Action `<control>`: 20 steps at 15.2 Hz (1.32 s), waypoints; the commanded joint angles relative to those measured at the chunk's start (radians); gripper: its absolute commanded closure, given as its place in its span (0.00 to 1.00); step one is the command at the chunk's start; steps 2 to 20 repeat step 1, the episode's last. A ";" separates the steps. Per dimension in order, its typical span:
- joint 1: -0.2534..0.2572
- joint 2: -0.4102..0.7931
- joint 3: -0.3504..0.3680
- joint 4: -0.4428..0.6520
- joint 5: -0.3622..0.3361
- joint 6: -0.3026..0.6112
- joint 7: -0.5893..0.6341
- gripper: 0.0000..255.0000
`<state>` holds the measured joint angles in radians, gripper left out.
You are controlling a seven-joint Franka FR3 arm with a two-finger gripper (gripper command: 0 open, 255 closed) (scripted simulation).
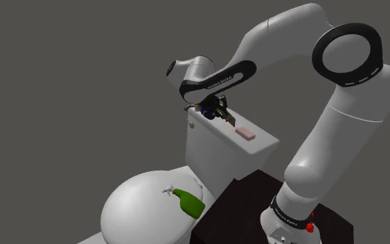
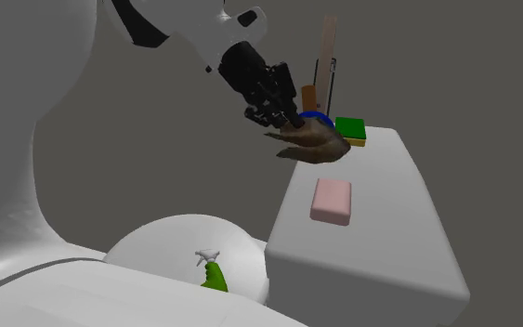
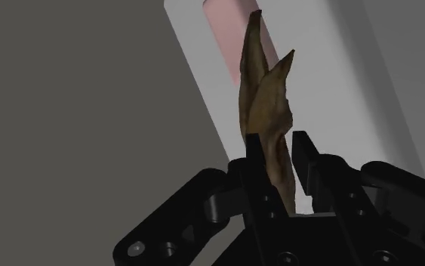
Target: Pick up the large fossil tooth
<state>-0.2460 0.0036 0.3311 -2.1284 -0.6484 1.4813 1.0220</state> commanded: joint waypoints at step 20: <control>0.001 -0.004 0.001 0.004 0.001 -0.006 -0.004 1.00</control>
